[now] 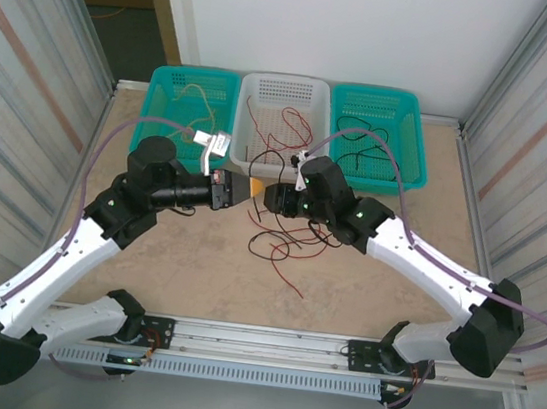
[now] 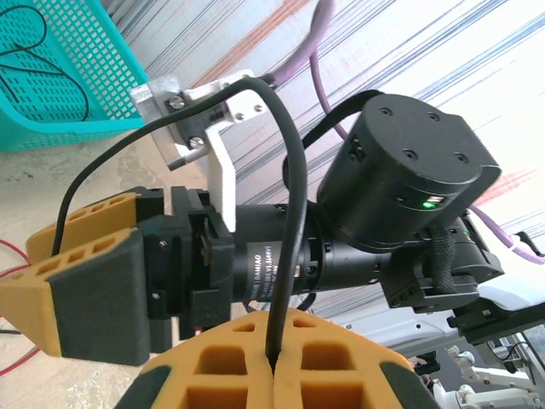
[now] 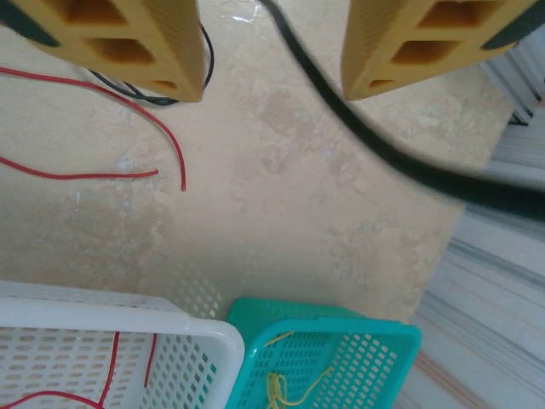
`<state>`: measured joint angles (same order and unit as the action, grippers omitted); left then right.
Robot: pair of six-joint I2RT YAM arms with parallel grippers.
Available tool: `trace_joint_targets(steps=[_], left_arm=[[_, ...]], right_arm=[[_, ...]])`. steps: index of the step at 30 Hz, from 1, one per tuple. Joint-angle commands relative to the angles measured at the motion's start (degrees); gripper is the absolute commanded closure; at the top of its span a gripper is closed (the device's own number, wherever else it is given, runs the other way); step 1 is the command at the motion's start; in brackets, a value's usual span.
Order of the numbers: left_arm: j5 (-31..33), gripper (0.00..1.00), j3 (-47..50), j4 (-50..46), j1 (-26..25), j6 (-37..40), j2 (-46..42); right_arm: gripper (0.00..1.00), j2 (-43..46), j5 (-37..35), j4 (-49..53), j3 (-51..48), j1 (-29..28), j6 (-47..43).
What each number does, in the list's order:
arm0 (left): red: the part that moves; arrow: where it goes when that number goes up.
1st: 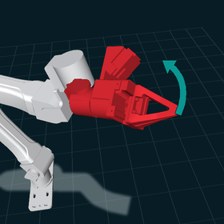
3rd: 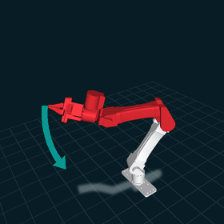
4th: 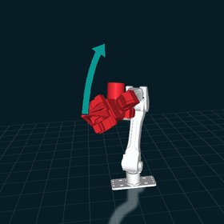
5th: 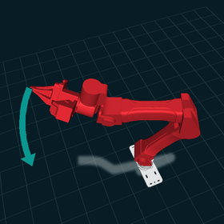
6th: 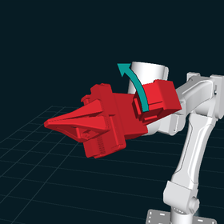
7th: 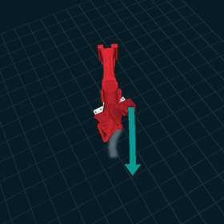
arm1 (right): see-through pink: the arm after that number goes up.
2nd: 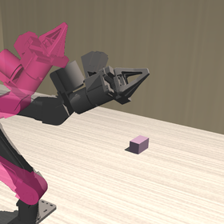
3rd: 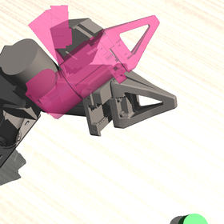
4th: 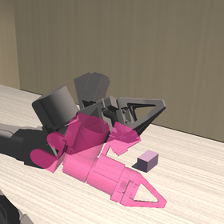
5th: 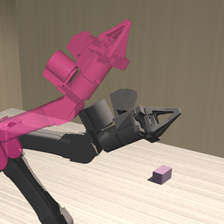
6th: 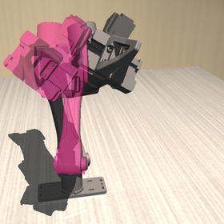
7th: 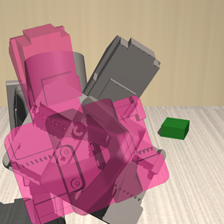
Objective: Untangle the cables
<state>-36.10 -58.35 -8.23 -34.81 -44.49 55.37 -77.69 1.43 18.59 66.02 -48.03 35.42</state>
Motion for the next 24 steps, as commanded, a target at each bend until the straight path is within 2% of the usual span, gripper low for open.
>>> trace_joint_targets(steps=[1,2,8,12,16,19,22,24], left_arm=[[-1.8,1.0,0.9,3.3,0.6,-1.2,-1.7],[-2.1,1.0,1.1,3.7,0.8,-1.6,-1.9],[-2.8,1.0,1.8,3.9,2.5,-2.3,-2.9],[-1.9,1.0,2.1,-1.4,7.9,-2.0,-4.3],[-4.0,1.0,3.3,-5.9,18.6,-3.3,-5.0],[-3.8,1.0,2.4,-15.0,26.1,0.1,-3.2],[-1.5,1.0,3.5,-21.7,29.3,3.4,0.8],[-4.1,1.0,5.7,-19.6,29.4,2.8,3.3]], right_arm=[[0.67,-1.7,0.3,-1.4,-0.2,0.8,-0.3],[0.69,-2.0,0.2,-1.4,-0.1,0.7,-0.3],[1.0,-2.4,-0.4,-1.6,-0.1,0.7,-0.7],[1.0,-0.4,-1.4,0.6,-0.7,0.7,-1.0],[1.0,2.8,-1.6,5.8,-1.5,0.1,-1.8],[1.0,5.0,-0.2,10.5,-2.2,-1.2,-2.9],[1.0,7.3,1.0,13.4,-3.1,-2.2,-3.5],[1.0,8.5,1.1,14.8,-3.0,-2.4,-3.3]])
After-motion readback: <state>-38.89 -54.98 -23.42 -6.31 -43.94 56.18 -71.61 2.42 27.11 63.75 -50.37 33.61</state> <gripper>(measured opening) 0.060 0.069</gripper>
